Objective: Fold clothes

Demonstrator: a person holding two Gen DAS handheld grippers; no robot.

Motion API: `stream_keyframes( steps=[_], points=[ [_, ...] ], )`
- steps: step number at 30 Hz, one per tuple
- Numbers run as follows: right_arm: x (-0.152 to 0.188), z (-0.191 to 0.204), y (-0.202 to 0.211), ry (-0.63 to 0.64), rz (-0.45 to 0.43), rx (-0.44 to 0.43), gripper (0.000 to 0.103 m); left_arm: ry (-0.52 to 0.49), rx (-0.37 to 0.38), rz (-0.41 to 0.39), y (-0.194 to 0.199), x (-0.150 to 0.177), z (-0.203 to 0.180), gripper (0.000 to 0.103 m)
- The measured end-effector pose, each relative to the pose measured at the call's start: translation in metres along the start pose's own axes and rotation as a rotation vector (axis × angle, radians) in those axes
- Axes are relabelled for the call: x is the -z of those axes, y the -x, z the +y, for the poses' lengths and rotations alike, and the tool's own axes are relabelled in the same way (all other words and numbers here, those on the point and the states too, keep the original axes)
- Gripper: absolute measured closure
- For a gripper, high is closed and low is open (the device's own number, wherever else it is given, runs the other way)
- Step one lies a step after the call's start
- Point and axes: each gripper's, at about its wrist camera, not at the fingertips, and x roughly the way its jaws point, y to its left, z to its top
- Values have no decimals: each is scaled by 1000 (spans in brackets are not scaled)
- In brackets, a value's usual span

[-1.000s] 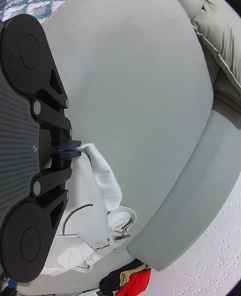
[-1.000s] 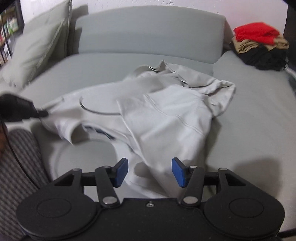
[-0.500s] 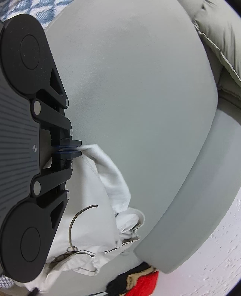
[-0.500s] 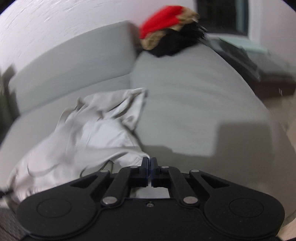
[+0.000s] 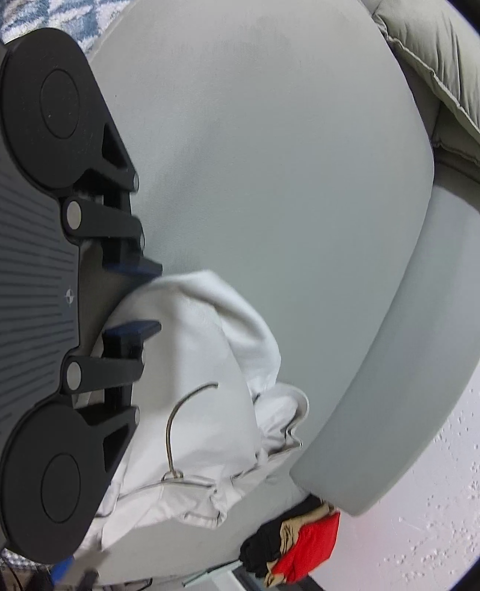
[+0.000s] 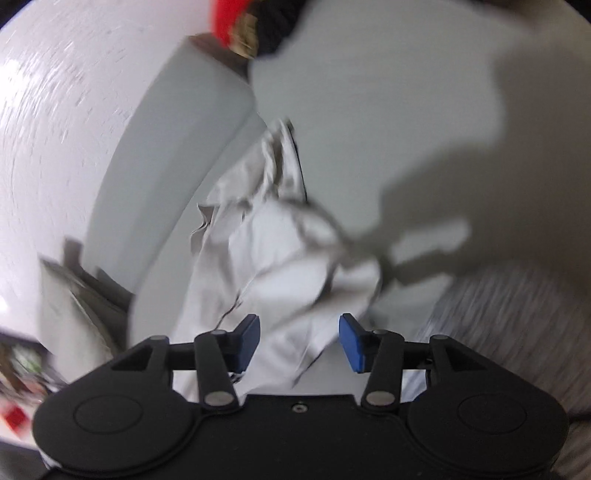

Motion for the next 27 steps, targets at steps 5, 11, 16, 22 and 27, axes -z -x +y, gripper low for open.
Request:
stream_keyframes(
  steps=[5,11,16,22,27],
  points=[
    [14,-11,-33,-172,-18,12,62,-15,-18,23,-8,-2,-8,61],
    [10,-11,-62,-151,-67,-9,49,53,27,42,-11,-6,2,60],
    [12,-19,-60,-150,-37,-156,82,91,77,50,-8,-6,11,60],
    [19,-21,-31,-157,51,-230,94,127,133,74,-3,-4,20,60],
    [10,-23,-39,-155,29,-185,64,178,170,101,-8,-5,22,60]
  ],
)
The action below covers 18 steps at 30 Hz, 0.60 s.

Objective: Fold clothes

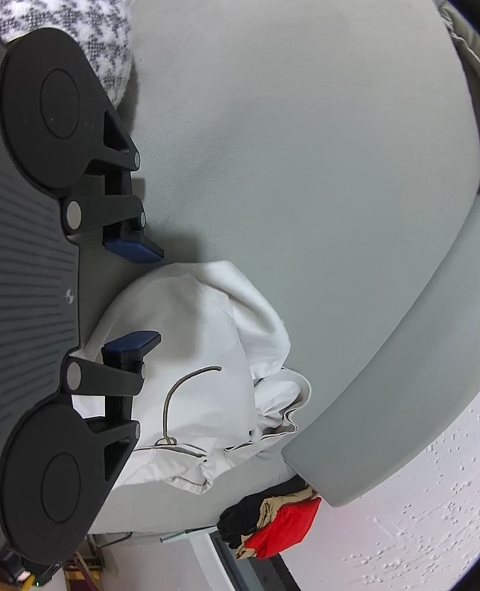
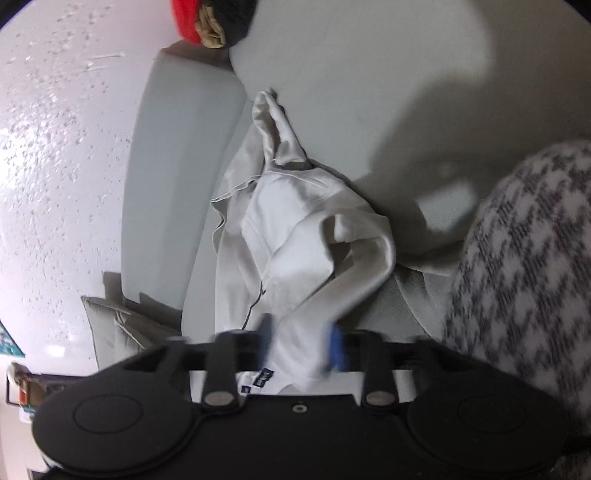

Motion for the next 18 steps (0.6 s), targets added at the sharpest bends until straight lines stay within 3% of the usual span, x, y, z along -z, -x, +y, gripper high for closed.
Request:
stream_keyframes(
  steps=[4,10,11,13,17,18],
  points=[
    [0,1,-10,35,2,19,59,49,48,26,-10,2,-1,61],
    [2,-3,-18,38,-23,7,58,178,118,1,-20,4,7,64],
    [2,-4,-18,31,-26,-10,59,180,117,-9,-20,5,6,64],
    [2,-6,-20,25,-29,-41,72,176,115,-28,-20,8,3,67],
    [2,-5,-21,36,-20,-62,73,215,136,-25,-28,7,6,74],
    [2,-5,-21,34,-22,-64,73,239,146,-19,-31,6,8,80]
  ],
)
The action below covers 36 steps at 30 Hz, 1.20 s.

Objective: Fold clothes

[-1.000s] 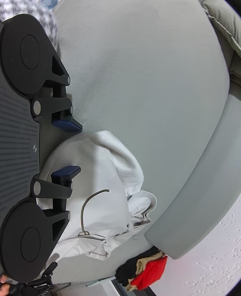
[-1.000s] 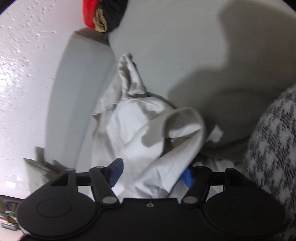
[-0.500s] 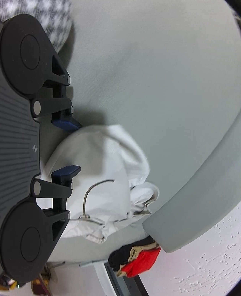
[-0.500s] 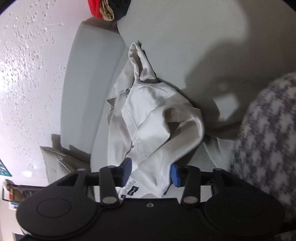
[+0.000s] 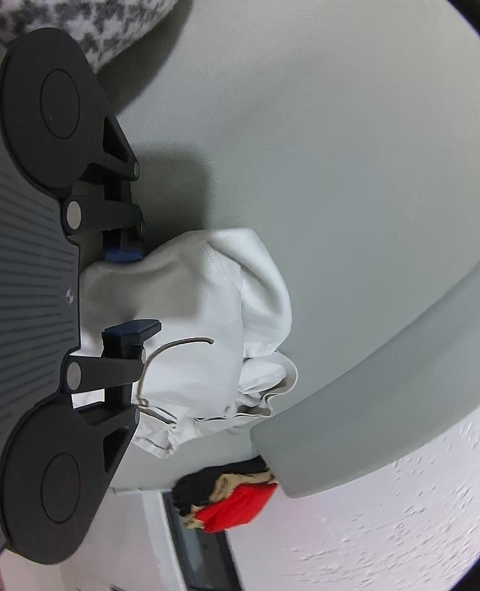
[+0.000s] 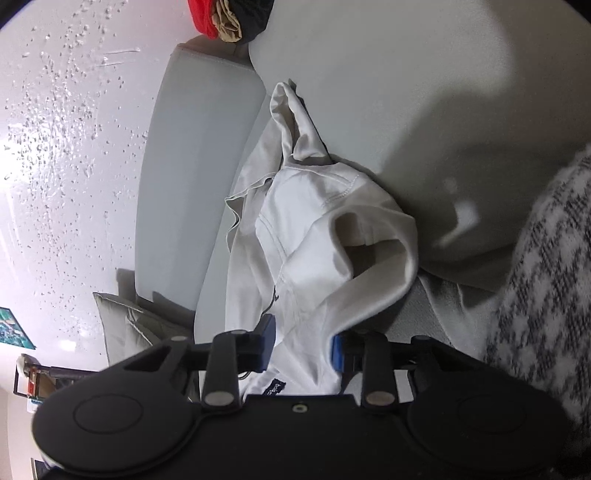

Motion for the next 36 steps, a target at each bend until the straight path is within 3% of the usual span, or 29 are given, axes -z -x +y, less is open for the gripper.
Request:
stream_keyframes(
  steps=[1,2,3,4,7,10,14,19,22,24,27,31,36],
  points=[
    [0,0,0,-3,-4,4,74,19,-4,9,-3,-2,2,95],
    [0,1,0,-1,-9,13,78,31,-17,21,-5,-3,3,101],
    [1,2,0,7,-14,25,97,34,-28,23,-6,-3,2,100],
    [2,6,1,31,-22,44,101,31,-38,15,-5,-2,0,101],
    [6,19,7,119,-47,88,101,-77,-92,-27,11,4,-20,101],
    [1,40,23,138,-52,49,101,-157,-80,-38,31,8,-44,102],
    [-19,89,52,158,-95,-63,101,-152,70,-118,82,-14,-89,102],
    [-42,185,134,306,-298,-300,101,-277,304,-308,174,-29,-160,102],
    [-37,218,169,404,-369,-340,101,-285,352,-346,193,-23,-169,101],
    [-36,215,175,396,-396,-334,101,-214,384,-320,188,-20,-155,101],
    [-40,188,158,317,-368,-291,101,-104,325,-276,154,-18,-123,101],
    [-45,135,105,191,-247,-148,101,6,187,-224,105,-13,-77,102],
    [-34,116,67,220,-181,-18,101,-96,59,-245,89,-14,-88,103]
  ],
)
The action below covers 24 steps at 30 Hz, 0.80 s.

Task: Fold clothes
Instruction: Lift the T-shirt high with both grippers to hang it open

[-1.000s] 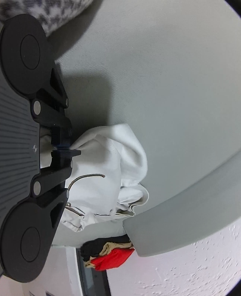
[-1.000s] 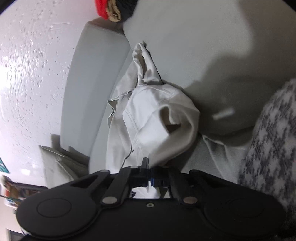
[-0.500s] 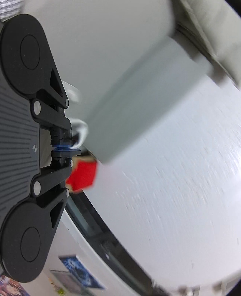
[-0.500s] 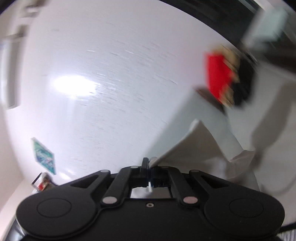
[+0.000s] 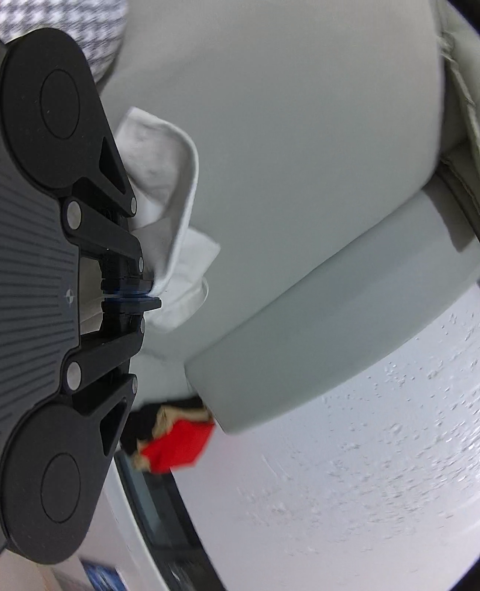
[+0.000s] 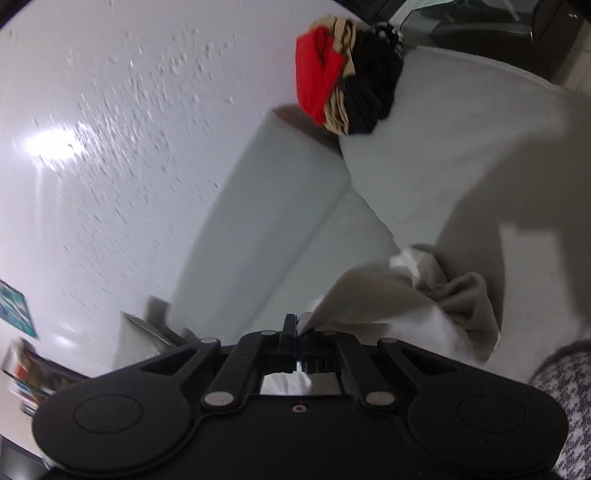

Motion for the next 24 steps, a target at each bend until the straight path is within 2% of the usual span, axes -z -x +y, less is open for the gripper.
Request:
stream_keyframes(
  steps=[2,4,7,9,11,14,18,21,24],
  points=[
    [-7,19,5,42,-16,-16,101,-75,7,-50,10,-14,-23,103],
    [-21,55,28,131,-71,-69,101,-165,57,-145,35,-31,-57,103],
    [-33,120,79,303,-218,-178,101,-283,188,-314,92,-44,-110,103],
    [-25,157,122,437,-349,-253,101,-358,256,-427,131,-40,-136,102],
    [-13,176,150,531,-428,-302,101,-413,260,-494,154,-33,-150,102],
    [-14,178,159,492,-371,-311,101,-425,241,-516,169,-26,-159,103],
    [-12,187,190,470,-386,-365,101,-423,324,-615,208,-17,-170,102],
    [-10,211,221,518,-421,-402,101,-456,370,-693,238,-17,-190,102],
    [-15,230,216,559,-404,-396,101,-501,342,-720,237,-18,-207,102]
  ],
)
